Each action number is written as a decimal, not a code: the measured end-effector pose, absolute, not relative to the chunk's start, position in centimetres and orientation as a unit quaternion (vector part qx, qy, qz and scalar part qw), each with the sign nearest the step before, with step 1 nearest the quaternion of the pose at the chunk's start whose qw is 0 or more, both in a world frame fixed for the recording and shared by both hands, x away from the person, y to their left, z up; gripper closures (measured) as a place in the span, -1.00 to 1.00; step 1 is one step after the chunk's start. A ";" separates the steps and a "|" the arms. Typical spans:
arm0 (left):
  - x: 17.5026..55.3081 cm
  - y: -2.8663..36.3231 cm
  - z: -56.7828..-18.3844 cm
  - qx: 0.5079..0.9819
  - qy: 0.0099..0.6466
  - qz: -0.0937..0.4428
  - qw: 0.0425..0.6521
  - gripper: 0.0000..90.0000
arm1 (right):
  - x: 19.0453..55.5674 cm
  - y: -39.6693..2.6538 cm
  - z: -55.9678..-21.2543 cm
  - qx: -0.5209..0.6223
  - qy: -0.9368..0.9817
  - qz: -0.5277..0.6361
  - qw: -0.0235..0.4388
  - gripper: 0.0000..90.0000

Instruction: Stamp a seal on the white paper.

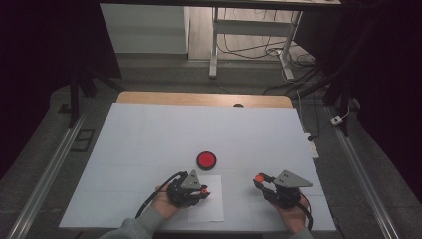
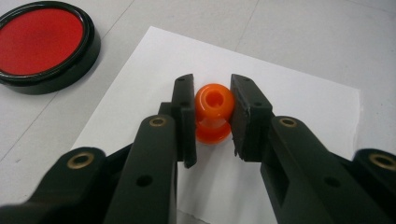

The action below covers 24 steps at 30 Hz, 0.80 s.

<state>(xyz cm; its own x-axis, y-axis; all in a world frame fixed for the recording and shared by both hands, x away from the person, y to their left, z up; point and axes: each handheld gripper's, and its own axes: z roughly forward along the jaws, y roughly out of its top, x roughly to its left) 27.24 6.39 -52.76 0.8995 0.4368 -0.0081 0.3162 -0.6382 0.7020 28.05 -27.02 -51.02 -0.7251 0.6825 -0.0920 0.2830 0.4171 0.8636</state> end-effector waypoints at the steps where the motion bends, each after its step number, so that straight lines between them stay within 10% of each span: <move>1: 27.2 6.4 -52.8 0.901 0.209 0.082 0.370 0.61 | 28.0 -27.0 -51.0 0.297 0.812 0.451 0.222 0.43; 24: 27.2 6.5 -52.9 0.897 0.214 0.079 0.378 0.61 | 28.0 -27.1 -50.9 0.297 0.810 0.454 0.223 0.43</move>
